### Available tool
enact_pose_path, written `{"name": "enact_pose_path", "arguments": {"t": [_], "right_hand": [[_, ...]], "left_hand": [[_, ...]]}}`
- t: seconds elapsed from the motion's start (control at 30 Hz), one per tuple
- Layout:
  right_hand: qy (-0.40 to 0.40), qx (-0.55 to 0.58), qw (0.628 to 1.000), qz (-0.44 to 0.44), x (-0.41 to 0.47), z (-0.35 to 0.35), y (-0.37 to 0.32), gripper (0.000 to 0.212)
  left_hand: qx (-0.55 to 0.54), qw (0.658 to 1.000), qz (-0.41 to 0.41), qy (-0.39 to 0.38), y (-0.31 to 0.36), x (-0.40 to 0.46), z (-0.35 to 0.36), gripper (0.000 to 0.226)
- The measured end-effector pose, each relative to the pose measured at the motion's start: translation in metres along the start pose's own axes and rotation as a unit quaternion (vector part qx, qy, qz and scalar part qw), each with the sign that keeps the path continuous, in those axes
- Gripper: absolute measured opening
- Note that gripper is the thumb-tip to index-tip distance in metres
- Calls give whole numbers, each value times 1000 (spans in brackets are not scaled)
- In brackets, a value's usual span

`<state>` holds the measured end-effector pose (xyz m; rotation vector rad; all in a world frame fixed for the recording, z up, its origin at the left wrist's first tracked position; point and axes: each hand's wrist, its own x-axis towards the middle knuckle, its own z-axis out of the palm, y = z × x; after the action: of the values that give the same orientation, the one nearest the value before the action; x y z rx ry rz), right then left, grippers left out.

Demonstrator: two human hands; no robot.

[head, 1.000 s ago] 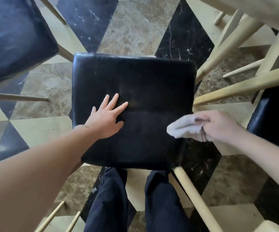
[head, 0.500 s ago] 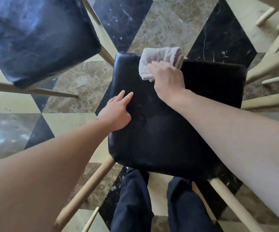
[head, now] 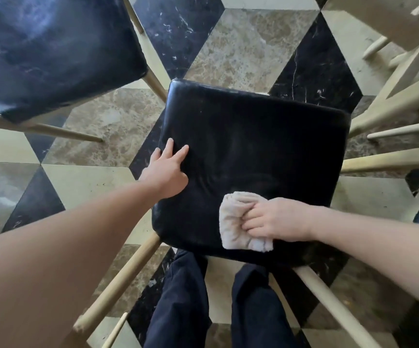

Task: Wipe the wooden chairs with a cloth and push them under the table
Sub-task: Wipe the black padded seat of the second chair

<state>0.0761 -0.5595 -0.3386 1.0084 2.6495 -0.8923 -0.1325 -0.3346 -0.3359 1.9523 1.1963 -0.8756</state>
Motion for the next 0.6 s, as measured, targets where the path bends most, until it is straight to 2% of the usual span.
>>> {"name": "enact_pose_path", "arguments": {"t": [0.1, 0.17, 0.23, 0.3, 0.33, 0.37, 0.43, 0.5, 0.57, 0.6], "right_hand": [[115, -92, 988, 41, -39, -26, 62, 25], [163, -88, 973, 134, -58, -41, 91, 31], [169, -68, 950, 254, -65, -48, 105, 36], [207, -6, 906, 368, -51, -43, 103, 38], [244, 46, 863, 439, -35, -43, 95, 36], [297, 95, 796, 518, -13, -44, 89, 30], [398, 199, 623, 643, 37, -54, 86, 22], [452, 287, 500, 681, 85, -69, 90, 41], [512, 336, 424, 667, 125, -87, 93, 53], [513, 337, 437, 658, 137, -91, 92, 55]], "left_hand": [[20, 1000, 8, -6, 0, 0, 0, 85], [32, 999, 7, -5, 2, -1, -4, 83], [46, 999, 5, -4, 4, -1, -7, 81], [37, 999, 2, 0, 8, -2, -8, 80], [29, 1000, 1, 7, 10, -2, -9, 79], [23, 1000, 3, 14, 10, -3, -11, 77], [5, 1000, 12, 5, 6, 0, -14, 75], [-55, 998, -12, -7, 4, 1, -19, 78], [-161, 985, -62, 20, 4, -1, -29, 78], [-224, 971, -78, 32, 11, 0, -30, 68]]}}
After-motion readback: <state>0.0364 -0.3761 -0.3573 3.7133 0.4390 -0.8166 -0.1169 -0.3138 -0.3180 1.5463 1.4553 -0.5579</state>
